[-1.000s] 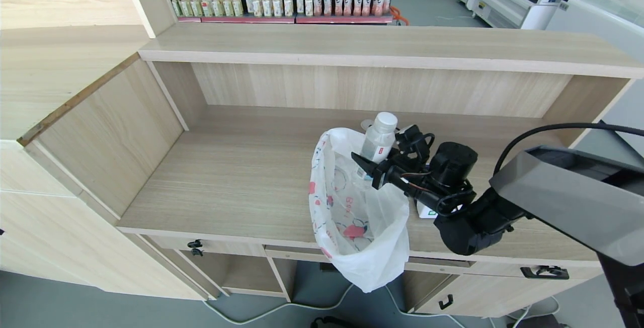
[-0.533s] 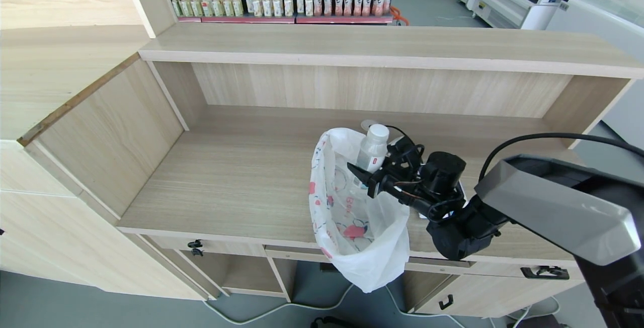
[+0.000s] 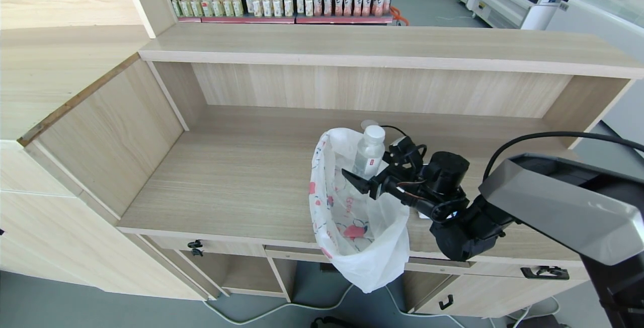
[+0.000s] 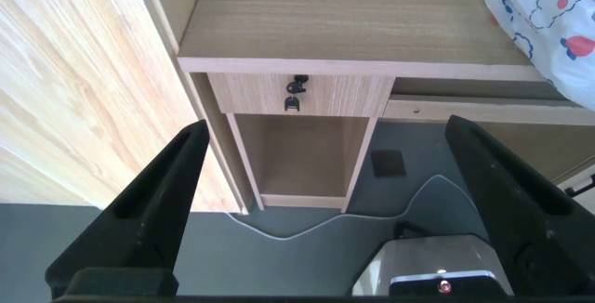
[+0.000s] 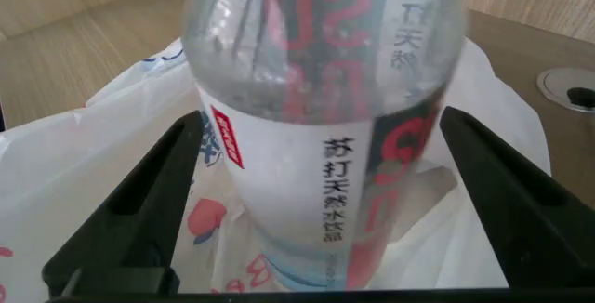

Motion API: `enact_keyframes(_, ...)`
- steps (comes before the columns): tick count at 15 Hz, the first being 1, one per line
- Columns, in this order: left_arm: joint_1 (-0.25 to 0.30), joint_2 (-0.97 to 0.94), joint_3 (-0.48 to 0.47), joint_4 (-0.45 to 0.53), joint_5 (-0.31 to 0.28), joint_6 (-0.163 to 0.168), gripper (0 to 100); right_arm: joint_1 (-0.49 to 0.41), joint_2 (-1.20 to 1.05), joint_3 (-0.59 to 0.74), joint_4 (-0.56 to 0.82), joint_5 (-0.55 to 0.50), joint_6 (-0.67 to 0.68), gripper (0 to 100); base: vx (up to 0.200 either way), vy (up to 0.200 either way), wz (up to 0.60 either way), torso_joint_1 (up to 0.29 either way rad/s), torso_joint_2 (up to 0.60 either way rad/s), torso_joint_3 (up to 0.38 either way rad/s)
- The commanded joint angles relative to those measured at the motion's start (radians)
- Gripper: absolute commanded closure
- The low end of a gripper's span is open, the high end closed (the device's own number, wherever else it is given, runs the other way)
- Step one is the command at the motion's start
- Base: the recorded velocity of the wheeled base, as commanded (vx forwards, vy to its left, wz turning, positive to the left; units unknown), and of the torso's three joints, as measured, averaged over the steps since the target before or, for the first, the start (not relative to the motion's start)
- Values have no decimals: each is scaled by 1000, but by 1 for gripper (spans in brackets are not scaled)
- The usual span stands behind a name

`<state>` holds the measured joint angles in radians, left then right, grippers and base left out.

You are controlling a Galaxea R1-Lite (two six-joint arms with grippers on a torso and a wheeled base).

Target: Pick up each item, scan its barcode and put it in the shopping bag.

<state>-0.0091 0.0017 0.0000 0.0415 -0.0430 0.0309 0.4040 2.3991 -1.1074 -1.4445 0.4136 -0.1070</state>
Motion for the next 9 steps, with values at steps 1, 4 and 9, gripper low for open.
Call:
enact_keyframes(1,0,0,0,0,0,0,0,-2,-86,38,9,14,4,0,0,0,0,0,0,0)
enact_keyframes(4,0,0,0,0,0,0,0,-25,-316,262,30,7,40,0,0,0,0,0,0,0)
enact_keyframes(9,0,0,0,0,0,0,0,-202,-778,638,153,25,44,0,0,0,0,0,0,0)
